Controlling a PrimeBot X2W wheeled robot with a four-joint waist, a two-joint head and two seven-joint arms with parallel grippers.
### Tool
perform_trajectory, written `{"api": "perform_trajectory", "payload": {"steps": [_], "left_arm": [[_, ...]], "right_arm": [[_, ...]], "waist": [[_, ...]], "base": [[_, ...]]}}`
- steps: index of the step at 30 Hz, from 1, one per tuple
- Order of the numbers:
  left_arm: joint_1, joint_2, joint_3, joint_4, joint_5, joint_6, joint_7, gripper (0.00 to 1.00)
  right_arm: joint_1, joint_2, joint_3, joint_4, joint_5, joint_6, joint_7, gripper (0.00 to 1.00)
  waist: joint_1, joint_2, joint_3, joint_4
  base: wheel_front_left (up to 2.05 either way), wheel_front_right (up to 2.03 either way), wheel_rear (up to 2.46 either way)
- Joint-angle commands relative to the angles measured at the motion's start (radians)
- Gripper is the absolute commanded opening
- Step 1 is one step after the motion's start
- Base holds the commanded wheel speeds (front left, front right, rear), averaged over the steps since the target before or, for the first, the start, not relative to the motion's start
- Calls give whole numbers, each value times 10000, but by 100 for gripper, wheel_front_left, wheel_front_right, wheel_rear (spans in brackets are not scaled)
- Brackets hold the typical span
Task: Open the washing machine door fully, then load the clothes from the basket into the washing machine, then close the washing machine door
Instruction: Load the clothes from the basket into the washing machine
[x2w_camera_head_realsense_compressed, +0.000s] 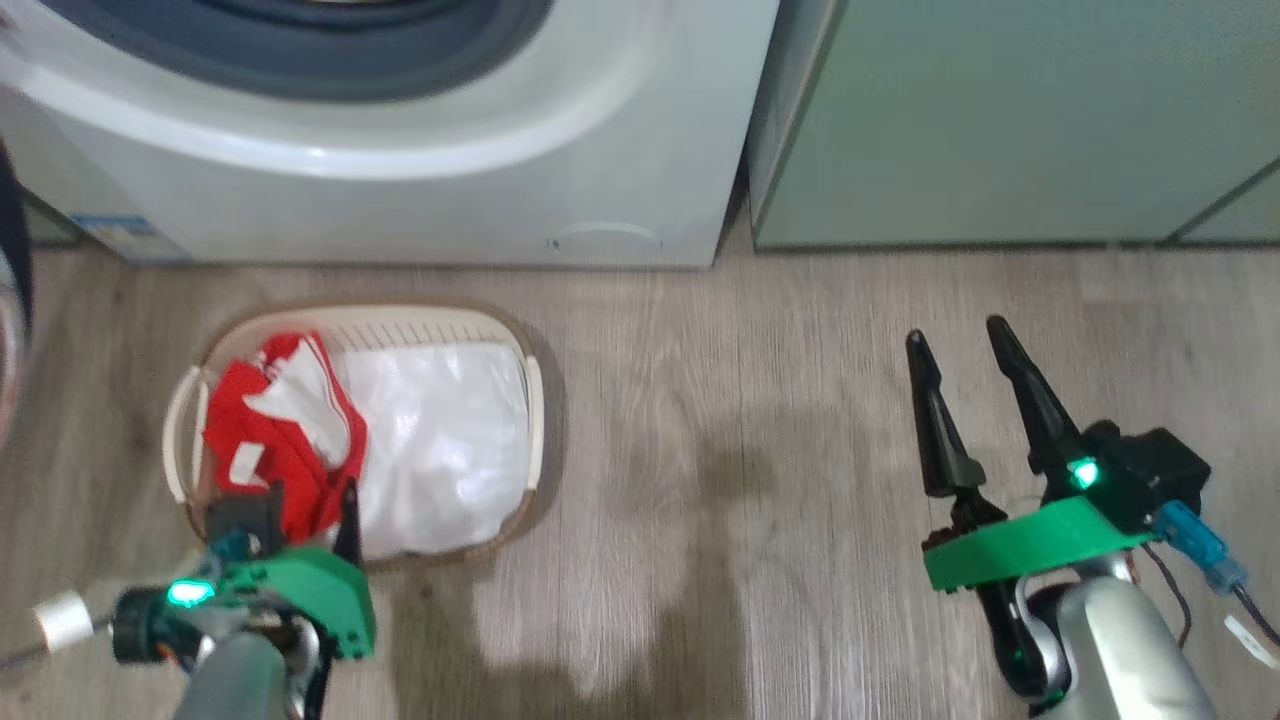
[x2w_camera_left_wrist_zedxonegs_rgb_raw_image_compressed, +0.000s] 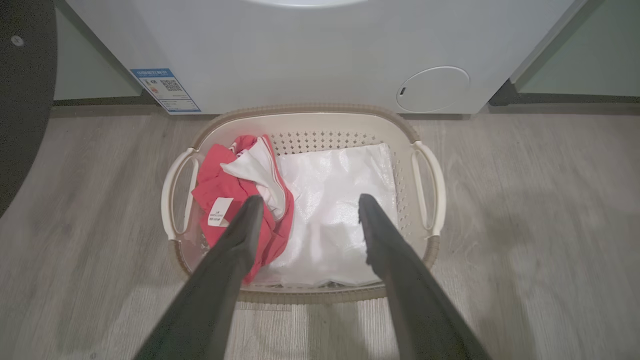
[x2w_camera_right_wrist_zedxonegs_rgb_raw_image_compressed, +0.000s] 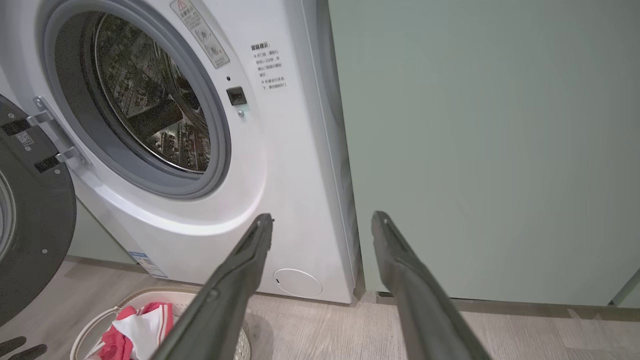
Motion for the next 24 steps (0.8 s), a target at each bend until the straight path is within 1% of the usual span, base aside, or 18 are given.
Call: {"api": "perform_trajectory", "payload": {"steps": [1,7,13,20,24], "left_arm": [[-537,359,321,128,67,39,-19,100],[-2188,948,287,2006,232,114,-54,100],[-3735,1578,-87,3661,702,217,96,100],[-5233,2251,-155,5103,780,310,503,100],[-5971,2614,-179,5583,787,380,755,100]], "right_arm": [[-304,-18,301,-366,-121,0,-92,100],[-698,-18,344,-581,-213,0,-92,100],[-964,-18,451,-775,-216,0,-92,100],[-1224,-18,581,-914,-74,0,-92,100],[-1380,-18,615,-1016,117,0,-92,100]], "waist": [[0,0,829,-154],[0,0,2281,-456],[0,0,3519,-794],[0,0,4687,-1154],[0,0,5284,-1372]], "base": [[0,0,0],[0,0,0],[0,0,0],[0,0,0],[0,0,0]]}}
